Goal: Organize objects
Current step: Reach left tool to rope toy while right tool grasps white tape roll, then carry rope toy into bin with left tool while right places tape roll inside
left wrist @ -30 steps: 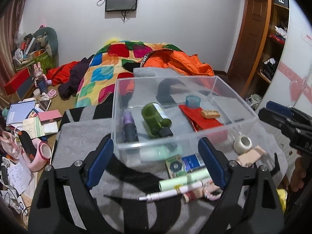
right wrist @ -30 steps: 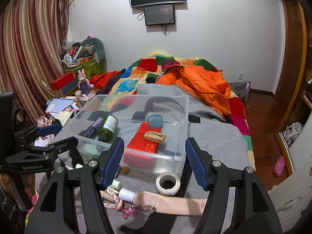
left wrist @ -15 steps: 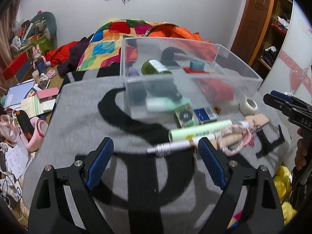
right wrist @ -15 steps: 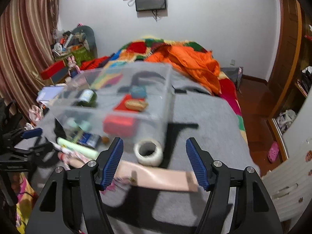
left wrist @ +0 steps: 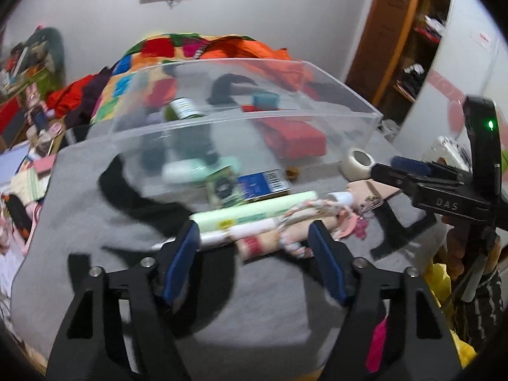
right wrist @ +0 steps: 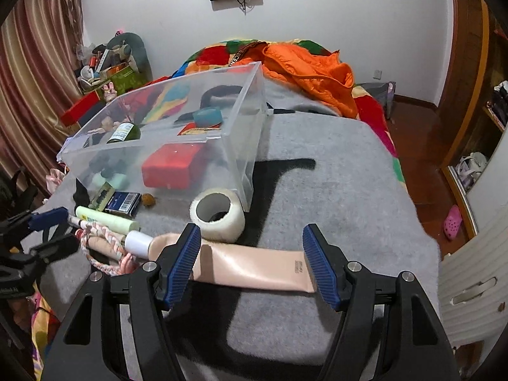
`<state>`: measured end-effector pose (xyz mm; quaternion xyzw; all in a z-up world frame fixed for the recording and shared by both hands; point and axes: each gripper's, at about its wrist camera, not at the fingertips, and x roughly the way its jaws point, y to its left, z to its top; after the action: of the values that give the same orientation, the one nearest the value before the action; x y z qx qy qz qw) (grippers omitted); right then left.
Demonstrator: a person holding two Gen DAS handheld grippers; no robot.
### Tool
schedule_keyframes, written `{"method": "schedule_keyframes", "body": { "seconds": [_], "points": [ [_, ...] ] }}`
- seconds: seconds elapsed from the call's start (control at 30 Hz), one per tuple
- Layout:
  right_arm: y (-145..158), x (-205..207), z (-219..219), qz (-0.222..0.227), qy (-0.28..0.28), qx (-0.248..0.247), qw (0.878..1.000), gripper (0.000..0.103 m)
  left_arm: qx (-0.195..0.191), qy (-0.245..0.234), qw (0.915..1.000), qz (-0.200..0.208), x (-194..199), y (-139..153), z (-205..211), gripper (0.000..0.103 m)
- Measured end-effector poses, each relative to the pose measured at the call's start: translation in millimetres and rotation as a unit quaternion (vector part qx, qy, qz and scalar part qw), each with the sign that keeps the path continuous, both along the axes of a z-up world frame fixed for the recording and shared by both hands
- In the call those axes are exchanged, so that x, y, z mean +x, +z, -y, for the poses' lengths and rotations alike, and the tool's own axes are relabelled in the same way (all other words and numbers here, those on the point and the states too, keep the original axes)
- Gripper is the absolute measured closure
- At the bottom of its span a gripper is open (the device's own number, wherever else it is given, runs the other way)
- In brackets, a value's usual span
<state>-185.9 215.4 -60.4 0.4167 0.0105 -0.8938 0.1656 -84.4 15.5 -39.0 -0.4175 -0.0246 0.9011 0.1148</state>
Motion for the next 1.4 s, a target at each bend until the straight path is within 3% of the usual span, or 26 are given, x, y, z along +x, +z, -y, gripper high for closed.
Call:
{"method": "schedule_keyframes", "body": {
  "seconds": [0.33,0.57,0.8,1.4],
  "points": [
    [-7,-13,24,0.014,0.030,-0.017,0.999,0.043,-0.022,-0.019,0.9995,0.008,-19,-2,-19,0.047],
    [-16,-15,33,0.017,0.028,-0.012,0.999,0.067,-0.051,-0.026,0.9984,-0.002,-19,-3,-21,0.070],
    [-8,-10,25,0.007,0.022,-0.030,0.999,0.067,-0.058,-0.019,0.9981,-0.004,-19,-5,-14,0.096],
    [26,23,24,-0.041,0.033,-0.041,0.998,0.067,-0.010,0.017,0.9995,-0.024,35,16,19,0.100]
  ]
}}
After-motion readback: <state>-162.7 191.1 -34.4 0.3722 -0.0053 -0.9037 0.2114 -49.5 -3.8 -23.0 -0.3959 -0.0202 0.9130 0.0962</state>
